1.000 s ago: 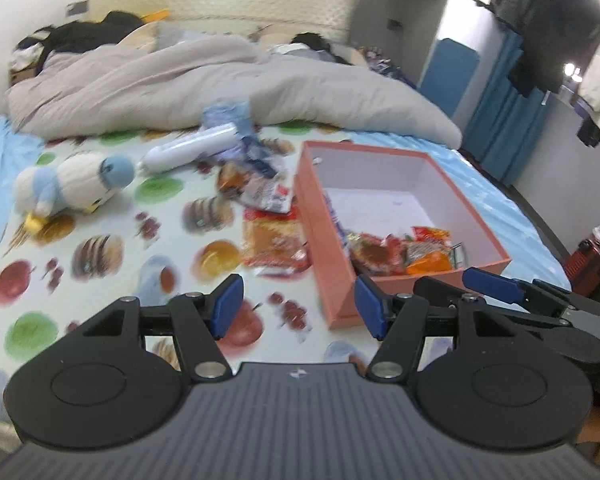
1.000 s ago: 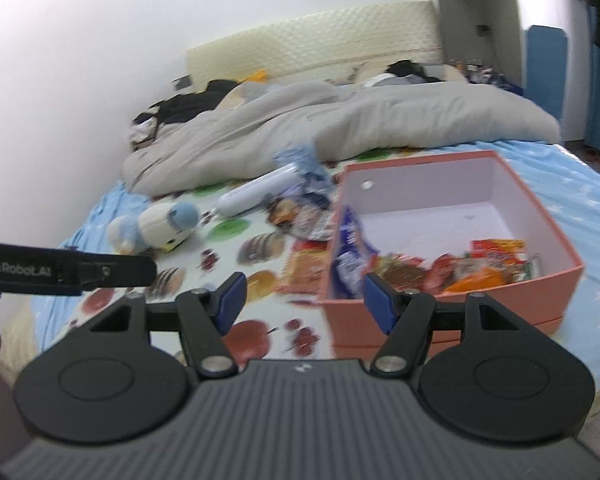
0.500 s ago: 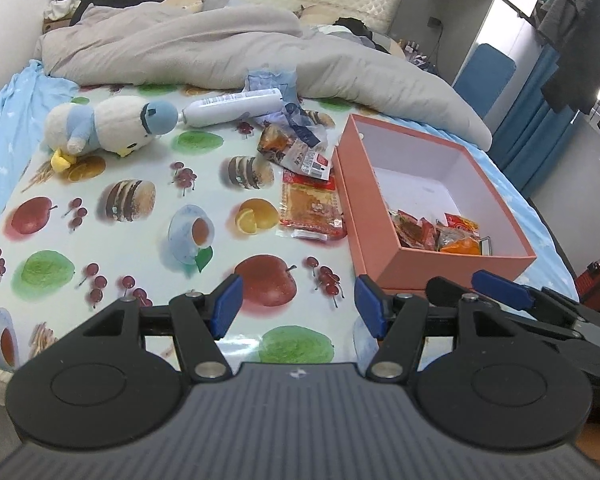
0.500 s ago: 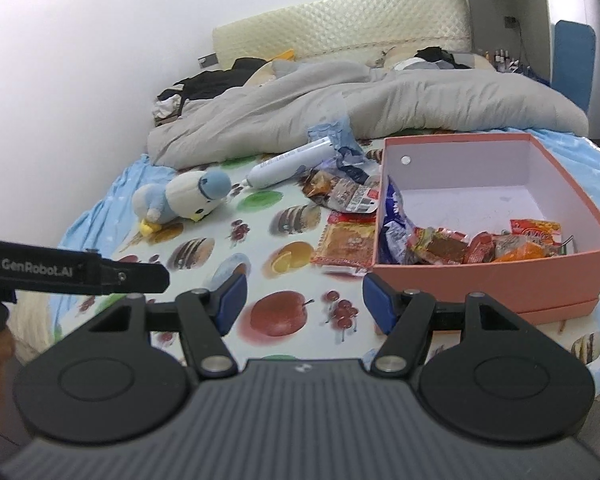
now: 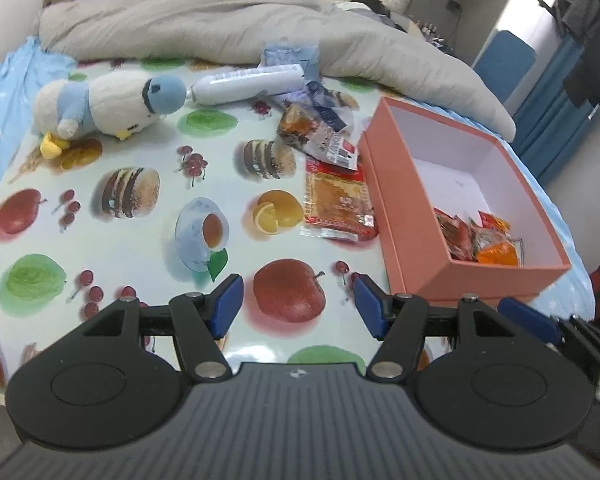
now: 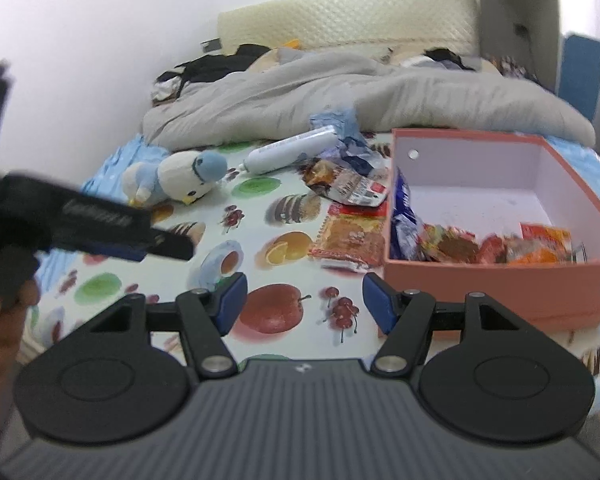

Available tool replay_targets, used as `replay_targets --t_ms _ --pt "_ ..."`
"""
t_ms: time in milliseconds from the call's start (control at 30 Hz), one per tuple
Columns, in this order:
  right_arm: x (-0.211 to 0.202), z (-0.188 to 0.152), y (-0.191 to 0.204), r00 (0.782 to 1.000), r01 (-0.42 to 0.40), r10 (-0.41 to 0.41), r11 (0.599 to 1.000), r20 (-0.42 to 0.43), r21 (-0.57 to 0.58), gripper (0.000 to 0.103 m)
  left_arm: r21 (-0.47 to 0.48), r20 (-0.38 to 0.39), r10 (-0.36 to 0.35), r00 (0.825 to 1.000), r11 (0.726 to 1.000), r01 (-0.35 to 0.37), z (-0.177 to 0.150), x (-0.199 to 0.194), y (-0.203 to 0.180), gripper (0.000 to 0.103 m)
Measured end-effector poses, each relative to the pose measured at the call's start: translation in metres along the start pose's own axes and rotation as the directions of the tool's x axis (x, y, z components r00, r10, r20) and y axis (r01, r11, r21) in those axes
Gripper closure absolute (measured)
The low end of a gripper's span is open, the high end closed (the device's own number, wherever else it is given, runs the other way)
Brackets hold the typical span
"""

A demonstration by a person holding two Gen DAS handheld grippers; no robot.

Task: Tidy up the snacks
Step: 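Lower the left tool onto the brown clear packet and close on it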

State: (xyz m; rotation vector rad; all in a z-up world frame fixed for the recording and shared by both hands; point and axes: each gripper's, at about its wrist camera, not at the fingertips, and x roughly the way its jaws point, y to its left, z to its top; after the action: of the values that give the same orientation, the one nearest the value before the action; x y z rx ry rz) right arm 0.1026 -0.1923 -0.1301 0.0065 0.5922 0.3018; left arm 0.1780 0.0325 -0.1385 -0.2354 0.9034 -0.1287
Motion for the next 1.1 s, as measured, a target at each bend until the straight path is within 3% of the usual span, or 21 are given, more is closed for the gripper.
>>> replay_targets --t_ms 133,300,367,567,733,867,1100 --pt "0.017 0.004 0.013 1.0 -0.013 0.013 0.999 -0.006 -0.049 0.037 -0.061 -0.007 -0.001 1.0 0.998 0.0 0.007 0.017 0.019 0.036" --pt "0.056 0.01 0.021 0.999 -0.036 0.035 0.998 -0.034 -0.051 0.037 -0.068 -0.008 -0.004 1.0 0.998 0.004 0.026 0.045 0.034 0.036" --pt "0.072 0.014 0.025 0.998 -0.046 0.043 0.996 -0.038 -0.07 0.037 -0.081 -0.002 -0.024 1.0 0.996 0.024 0.037 0.061 0.042 0.03" --pt "0.137 0.022 0.03 0.998 0.009 -0.016 0.995 -0.067 -0.097 0.038 -0.105 -0.005 -0.083 0.996 0.991 0.083 0.081 0.131 0.065 0.029" --pt "0.19 0.029 0.027 0.995 0.073 -0.079 0.993 -0.058 -0.093 0.037 -0.115 -0.015 -0.087 0.996 0.99 0.085 0.13 0.198 0.082 0.027" --pt "0.233 0.031 0.022 0.985 0.105 -0.113 0.992 -0.13 -0.072 0.037 -0.117 -0.026 -0.154 0.988 0.982 0.15 0.166 0.247 0.092 0.026" --pt "0.272 0.039 0.017 0.96 0.144 -0.149 0.989 -0.236 -0.04 0.03 -0.089 -0.028 -0.248 0.968 0.966 0.245 0.219 0.292 0.079 0.027"
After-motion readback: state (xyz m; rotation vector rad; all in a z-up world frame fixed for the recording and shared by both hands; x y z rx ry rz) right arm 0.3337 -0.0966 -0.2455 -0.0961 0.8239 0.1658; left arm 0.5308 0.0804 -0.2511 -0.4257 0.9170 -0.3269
